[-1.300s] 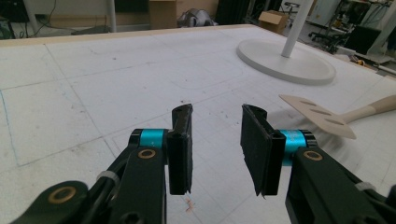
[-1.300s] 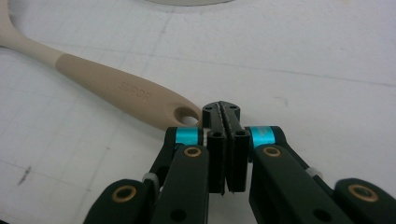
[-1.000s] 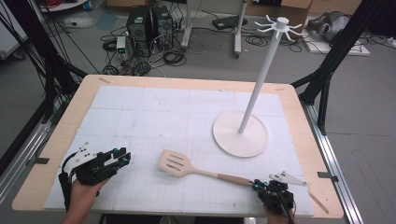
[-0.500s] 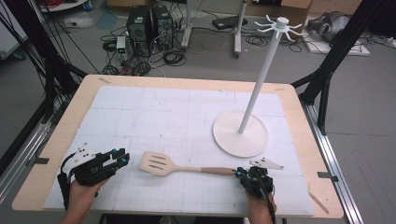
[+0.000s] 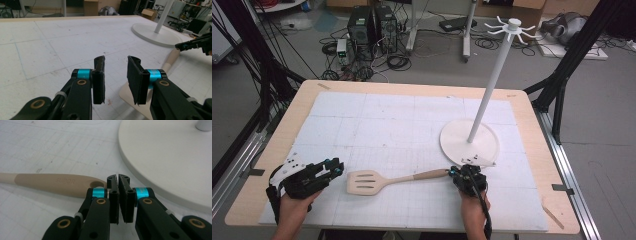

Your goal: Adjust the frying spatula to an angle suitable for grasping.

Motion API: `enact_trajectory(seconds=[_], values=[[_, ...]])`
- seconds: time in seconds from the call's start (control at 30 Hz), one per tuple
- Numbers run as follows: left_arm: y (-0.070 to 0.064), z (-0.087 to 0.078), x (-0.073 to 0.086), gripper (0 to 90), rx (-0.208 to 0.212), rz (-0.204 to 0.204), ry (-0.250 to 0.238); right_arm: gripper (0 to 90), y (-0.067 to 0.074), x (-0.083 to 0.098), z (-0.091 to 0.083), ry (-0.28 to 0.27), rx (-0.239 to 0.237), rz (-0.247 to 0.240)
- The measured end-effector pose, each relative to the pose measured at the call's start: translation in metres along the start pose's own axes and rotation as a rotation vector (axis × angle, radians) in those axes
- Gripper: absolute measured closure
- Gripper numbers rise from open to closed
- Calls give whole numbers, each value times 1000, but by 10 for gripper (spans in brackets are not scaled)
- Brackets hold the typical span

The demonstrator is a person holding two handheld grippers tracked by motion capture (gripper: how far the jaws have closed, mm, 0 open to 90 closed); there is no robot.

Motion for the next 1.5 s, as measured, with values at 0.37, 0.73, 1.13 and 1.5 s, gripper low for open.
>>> enact_trajectory(seconds=[0.37, 0.73, 1.13, 1.5], values=[[7, -4, -1, 674, -22, -1, -8, 864, 1, -2, 15, 6, -18, 28], [7, -4, -1, 666, -23, -2, -8, 864, 10, -10, 32, 9, -49, -12], [8, -4, -2, 641, -21, -15, -21, 742, 0, -22, 5, -63, -63, -90], [6, -3, -9, 349, -8, -65, -55, 345, -47, -13, -81, -197, -9, -154]])
Point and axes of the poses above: each handheld gripper's, and its own axes: z roughly forward along the jaws, x roughly out of its underside, y roughly to its left, the point moved 2 cm from there along z, roughly forward along the jaws, and after that the axes turned 13 degrees about -y, right-handed, at the moved point
